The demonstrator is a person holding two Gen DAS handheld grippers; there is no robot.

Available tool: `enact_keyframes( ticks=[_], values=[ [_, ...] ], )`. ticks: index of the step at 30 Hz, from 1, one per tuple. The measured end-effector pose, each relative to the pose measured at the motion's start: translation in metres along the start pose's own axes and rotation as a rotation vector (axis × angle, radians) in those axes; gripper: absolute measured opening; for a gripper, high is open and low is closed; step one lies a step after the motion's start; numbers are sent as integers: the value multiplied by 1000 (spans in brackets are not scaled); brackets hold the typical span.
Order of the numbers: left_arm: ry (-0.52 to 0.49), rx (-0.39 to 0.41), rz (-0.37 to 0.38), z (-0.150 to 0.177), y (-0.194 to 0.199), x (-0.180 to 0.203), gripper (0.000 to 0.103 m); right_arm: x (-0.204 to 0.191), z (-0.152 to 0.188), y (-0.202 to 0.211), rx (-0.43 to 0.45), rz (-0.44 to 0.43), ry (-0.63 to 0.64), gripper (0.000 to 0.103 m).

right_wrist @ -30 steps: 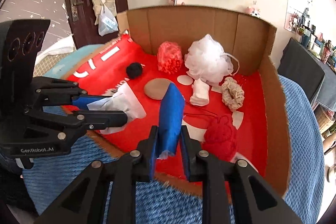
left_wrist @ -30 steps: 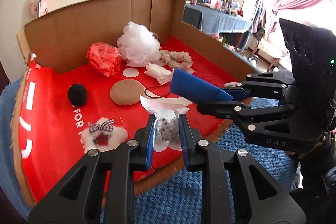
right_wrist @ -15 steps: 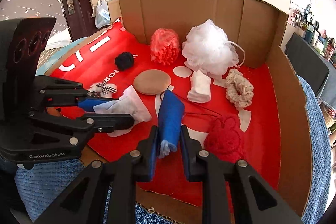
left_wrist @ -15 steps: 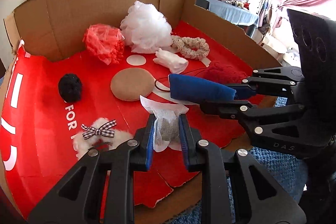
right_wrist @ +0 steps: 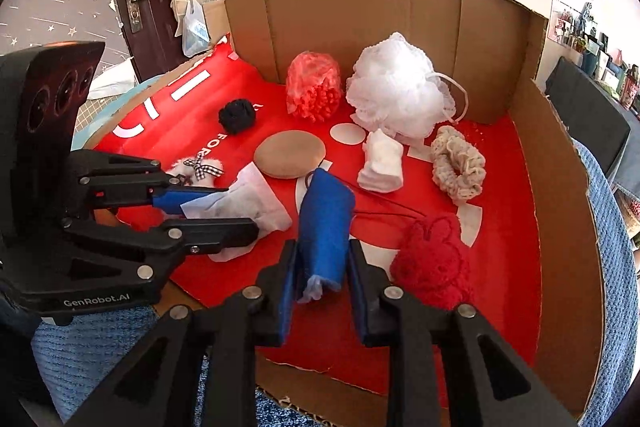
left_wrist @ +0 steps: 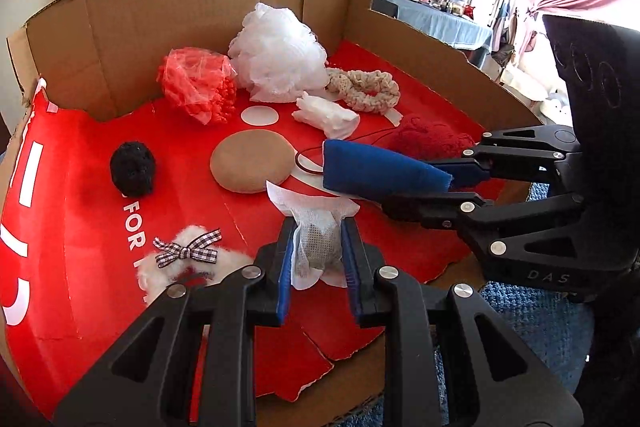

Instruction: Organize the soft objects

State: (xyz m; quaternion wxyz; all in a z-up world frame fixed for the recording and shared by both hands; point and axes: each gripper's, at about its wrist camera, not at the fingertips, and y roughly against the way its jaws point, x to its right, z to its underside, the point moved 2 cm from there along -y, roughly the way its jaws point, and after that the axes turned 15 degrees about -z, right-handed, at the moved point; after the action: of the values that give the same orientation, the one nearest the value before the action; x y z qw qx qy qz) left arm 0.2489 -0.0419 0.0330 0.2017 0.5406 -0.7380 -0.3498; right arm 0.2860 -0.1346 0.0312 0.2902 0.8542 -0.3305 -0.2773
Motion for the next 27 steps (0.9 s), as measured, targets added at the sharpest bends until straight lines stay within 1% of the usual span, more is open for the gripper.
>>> enact_keyframes(
  ticks=[9,12,14,16,17,18,21,23,26,27],
  values=[
    [-2,2,3,0,0,0,22,3,1,1,7,-14,-11,29],
    [-4,4,4,0,1,0,23,4,2,3,12,-15,-15,34],
    [-4,4,5,0,1,0,27,4,3,3,13,-14,-11,37],
    [-2,4,6,0,0,-1,35,3,3,3,14,-15,-6,37],
    [2,3,8,0,0,-1,42,2,3,3,15,-14,-3,37],
    [4,4,10,1,0,-2,53,2,3,3,16,-12,-1,37],
    [1,16,9,1,2,-1,54,1,3,4,17,-12,3,39],
    [-3,38,9,0,6,0,54,0,4,4,15,-2,8,40],
    [-2,40,7,-1,7,-1,54,0,5,5,18,-2,6,41],
    [0,37,5,-1,7,-1,54,0,5,5,20,0,5,43]
  ],
)
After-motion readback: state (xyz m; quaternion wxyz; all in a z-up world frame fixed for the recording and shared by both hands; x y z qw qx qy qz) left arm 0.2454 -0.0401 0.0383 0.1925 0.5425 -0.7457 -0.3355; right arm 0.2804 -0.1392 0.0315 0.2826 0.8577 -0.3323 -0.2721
